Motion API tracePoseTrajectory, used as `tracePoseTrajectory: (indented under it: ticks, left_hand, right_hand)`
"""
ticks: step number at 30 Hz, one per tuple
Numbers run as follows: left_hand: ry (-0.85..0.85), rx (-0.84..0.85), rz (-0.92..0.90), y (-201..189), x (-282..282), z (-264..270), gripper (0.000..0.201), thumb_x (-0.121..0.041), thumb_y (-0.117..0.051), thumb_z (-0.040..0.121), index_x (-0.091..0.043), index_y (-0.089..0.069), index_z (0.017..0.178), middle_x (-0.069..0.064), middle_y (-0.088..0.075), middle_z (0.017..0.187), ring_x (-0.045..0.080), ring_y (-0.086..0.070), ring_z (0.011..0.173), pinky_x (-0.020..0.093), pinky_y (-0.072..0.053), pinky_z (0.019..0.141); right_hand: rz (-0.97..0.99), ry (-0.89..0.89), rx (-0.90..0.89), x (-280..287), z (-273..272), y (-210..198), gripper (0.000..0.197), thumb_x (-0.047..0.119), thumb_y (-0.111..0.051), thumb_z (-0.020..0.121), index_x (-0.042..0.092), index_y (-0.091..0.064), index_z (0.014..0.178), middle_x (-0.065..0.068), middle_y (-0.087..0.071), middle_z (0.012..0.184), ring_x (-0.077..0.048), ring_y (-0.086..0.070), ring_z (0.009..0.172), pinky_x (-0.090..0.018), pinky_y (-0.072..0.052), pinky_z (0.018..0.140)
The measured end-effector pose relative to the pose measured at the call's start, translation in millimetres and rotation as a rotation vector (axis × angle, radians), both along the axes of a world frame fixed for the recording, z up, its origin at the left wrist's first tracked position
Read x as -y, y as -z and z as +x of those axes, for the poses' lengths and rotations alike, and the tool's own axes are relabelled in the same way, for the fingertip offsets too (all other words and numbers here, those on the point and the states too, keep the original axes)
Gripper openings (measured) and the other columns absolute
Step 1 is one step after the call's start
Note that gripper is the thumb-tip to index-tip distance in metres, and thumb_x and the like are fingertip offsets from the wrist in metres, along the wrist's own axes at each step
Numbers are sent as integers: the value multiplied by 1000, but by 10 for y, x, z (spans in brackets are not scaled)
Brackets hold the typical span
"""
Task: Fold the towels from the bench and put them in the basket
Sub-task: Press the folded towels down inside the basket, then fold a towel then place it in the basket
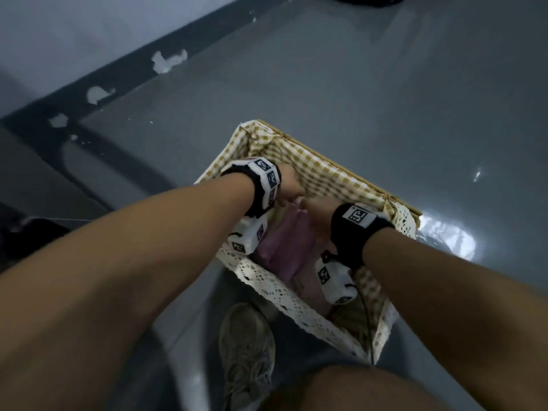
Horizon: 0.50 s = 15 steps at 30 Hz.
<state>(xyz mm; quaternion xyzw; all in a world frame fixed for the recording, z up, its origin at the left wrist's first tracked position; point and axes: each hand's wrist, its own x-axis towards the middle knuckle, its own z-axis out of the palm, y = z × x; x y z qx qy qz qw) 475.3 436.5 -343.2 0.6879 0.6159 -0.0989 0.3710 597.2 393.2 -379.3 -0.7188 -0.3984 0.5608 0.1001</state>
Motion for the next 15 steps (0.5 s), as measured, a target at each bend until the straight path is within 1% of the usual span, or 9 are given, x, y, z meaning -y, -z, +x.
tracePoseTrajectory:
  ticks: [2, 4, 6, 7, 9, 10, 12, 13, 15]
  left_hand:
    - [-63, 148, 47, -284, 60, -109, 21, -24, -59, 96, -10, -73, 103, 6, -72, 90, 18, -69, 72, 31, -59, 68]
    - [-108, 206, 131, -622, 174, -300, 27, -21, -52, 99, -7, -74, 107, 10, -73, 91, 23, -70, 77, 32, -59, 67]
    - [-123, 190, 253, -966, 396, -598, 30, -25, -50, 100, -7, -74, 104, 11, -73, 89, 24, -68, 76, 27, -56, 64]
    - [-137, 173, 308, -1112, 530, -790, 31, -28, -50, 101, -8, -74, 102, 11, -74, 88, 25, -68, 76, 28, -56, 66]
    - [-177, 169, 390, -1381, 825, -1235, 31, -34, -50, 101, -12, -72, 101, 9, -75, 89, 27, -71, 82, 34, -59, 75]
    - [-217, 185, 412, -1483, 1008, -1487, 30, -36, -51, 101, -14, -71, 101, 8, -76, 89, 27, -72, 84, 37, -60, 78]
    - [-318, 229, 438, -1635, 1413, -2008, 28, -37, -53, 101, -15, -70, 103, 5, -76, 90, 24, -73, 84, 38, -60, 77]
    - [-366, 240, 454, -1691, 1619, -2274, 29, -37, -53, 101, -14, -70, 103, 3, -75, 89, 22, -74, 83, 36, -59, 76]
    - [-443, 178, 495, -1752, 2040, -2787, 23, -35, -55, 99, -17, -69, 98, -3, -73, 88, 17, -73, 83, 29, -54, 75]
  right_hand:
    - [76, -58, -43, -25, -160, -402, 14, 15, -52, 95, 8, -57, 84, -13, -58, 78, -23, -54, 61, -33, -49, 58]
    - [144, -158, -73, -9, -372, -756, 12, 7, -48, 95, 4, -59, 97, -14, -62, 78, -23, -56, 59, -29, -43, 54]
    - [227, -314, -65, 51, -615, -1124, 16, 9, -48, 95, 8, -64, 95, -10, -68, 81, -22, -62, 62, -27, -42, 57]
    - [269, -399, -50, 104, -754, -1300, 18, 10, -49, 94, 11, -66, 92, -8, -69, 83, -20, -64, 64, -26, -44, 58]
    - [339, -557, -54, 226, -1082, -1599, 20, 11, -49, 92, 12, -70, 91, -5, -71, 85, -16, -66, 68, -24, -48, 60]
    - [367, -643, -61, 316, -1281, -1738, 20, 13, -51, 92, 12, -71, 94, -5, -72, 87, -17, -67, 72, -26, -50, 65]
    - [389, -817, -105, 532, -1732, -1974, 15, 16, -56, 93, 14, -70, 95, -5, -71, 91, -20, -67, 80, -30, -49, 73]
    - [401, -883, -143, 627, -1973, -2061, 10, 14, -57, 92, 16, -68, 92, -7, -69, 90, -21, -65, 80, -30, -47, 72]
    - [425, -996, -220, 825, -2467, -2193, 9, 10, -60, 93, 18, -63, 91, -11, -67, 88, -22, -62, 74, -26, -45, 63]
